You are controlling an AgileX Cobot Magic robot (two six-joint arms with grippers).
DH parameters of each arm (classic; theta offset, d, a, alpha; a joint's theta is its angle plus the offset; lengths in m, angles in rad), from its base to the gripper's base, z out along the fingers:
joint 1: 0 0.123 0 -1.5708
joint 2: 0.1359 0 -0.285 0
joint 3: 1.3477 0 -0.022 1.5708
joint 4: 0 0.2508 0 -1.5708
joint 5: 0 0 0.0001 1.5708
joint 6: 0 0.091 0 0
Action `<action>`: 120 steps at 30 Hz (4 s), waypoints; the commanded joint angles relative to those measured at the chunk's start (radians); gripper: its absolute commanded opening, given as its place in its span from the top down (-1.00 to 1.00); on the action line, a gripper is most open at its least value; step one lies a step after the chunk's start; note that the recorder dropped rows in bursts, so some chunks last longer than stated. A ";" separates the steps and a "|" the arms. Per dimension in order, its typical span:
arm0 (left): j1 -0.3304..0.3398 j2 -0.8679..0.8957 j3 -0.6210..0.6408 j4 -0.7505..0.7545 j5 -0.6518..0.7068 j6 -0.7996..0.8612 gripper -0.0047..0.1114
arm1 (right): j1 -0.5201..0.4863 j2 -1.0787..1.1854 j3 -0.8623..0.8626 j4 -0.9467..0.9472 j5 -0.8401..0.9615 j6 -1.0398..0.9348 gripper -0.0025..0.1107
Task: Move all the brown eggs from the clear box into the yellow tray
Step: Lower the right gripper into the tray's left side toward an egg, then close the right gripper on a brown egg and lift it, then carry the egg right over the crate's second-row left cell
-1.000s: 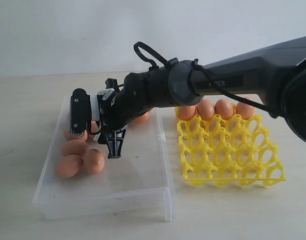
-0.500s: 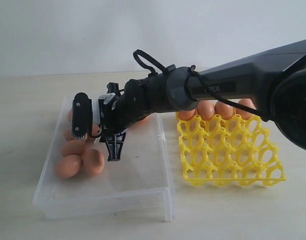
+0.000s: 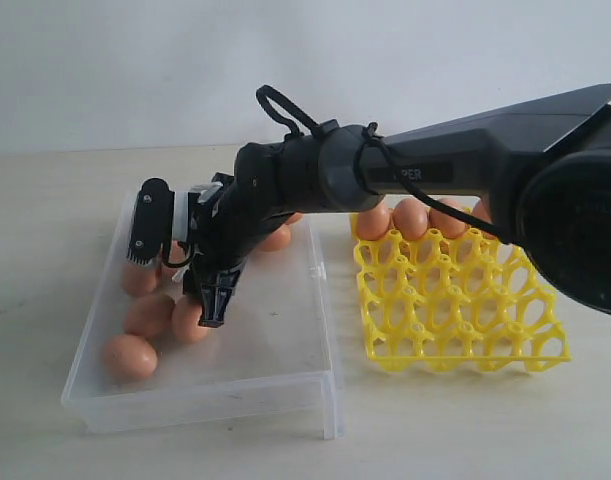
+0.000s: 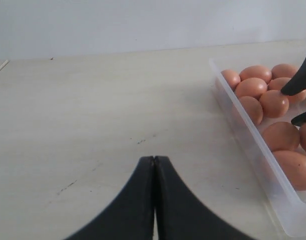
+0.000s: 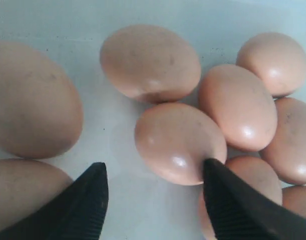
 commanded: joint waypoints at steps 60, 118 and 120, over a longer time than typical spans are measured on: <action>0.003 0.004 -0.005 0.003 -0.001 0.000 0.92 | -0.201 -0.446 0.524 -0.058 -0.347 0.494 0.96; 0.003 0.004 -0.005 0.003 -0.001 0.000 0.92 | -0.248 -0.444 0.740 0.200 -0.517 0.931 0.96; 0.003 0.004 -0.005 0.003 -0.001 0.000 0.92 | -0.248 -0.444 0.755 0.200 -0.563 0.937 0.96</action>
